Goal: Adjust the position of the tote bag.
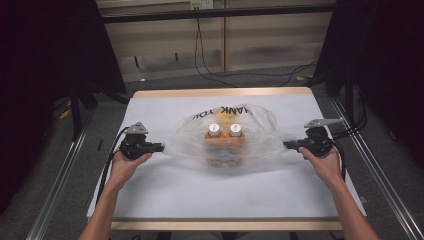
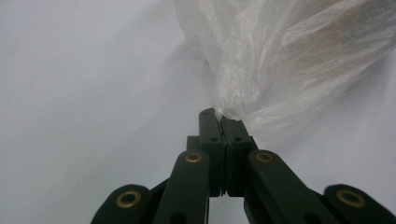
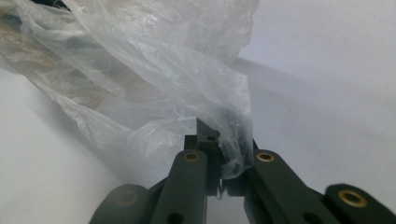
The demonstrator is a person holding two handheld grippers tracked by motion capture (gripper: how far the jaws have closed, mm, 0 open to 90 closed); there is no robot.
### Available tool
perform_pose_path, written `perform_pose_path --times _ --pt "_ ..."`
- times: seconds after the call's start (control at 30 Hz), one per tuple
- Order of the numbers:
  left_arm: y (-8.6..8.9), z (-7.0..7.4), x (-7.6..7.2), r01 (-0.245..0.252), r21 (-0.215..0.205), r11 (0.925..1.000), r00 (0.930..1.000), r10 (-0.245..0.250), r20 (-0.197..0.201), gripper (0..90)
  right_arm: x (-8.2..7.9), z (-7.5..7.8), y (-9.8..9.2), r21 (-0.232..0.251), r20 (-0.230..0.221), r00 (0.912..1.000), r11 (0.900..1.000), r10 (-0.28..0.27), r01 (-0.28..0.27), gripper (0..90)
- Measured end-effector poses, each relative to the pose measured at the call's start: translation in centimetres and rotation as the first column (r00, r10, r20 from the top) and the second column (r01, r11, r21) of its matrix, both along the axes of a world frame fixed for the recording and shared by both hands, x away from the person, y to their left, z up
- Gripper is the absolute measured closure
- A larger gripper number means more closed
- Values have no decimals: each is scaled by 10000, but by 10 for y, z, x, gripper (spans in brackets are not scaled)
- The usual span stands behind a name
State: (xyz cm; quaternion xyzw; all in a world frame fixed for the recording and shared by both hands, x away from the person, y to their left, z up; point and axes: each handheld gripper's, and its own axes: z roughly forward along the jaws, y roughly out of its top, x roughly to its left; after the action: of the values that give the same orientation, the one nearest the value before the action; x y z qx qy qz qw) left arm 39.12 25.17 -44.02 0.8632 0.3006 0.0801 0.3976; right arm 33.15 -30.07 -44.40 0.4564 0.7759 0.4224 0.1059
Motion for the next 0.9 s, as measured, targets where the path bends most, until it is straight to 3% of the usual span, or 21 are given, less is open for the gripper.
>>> perform_pose_path --times 0.2,0.5,0.77,0.87,0.9 --pt "1 -12 4 -34 337 9994 9996 44 -295 891 5 -10 1 -300 -146 9999 9995 78 -82 882" --pt "0 -32 7 110 533 9985 9976 -73 -693 891 11 -34 6 -1089 -913 9957 9937 169 -268 882" --pt "3 -38 3 -92 440 9990 9979 120 -636 885 8 -39 3 -1103 -650 9977 9935 202 -273 872" --pt "4 -36 1 -56 540 9985 9986 84 -516 864 5 -39 5 -1148 -556 9980 9927 311 -373 801" --pt "5 -36 1 3 389 9992 9985 18 -543 847 4 -38 6 -1162 -532 9981 9925 318 -378 774"
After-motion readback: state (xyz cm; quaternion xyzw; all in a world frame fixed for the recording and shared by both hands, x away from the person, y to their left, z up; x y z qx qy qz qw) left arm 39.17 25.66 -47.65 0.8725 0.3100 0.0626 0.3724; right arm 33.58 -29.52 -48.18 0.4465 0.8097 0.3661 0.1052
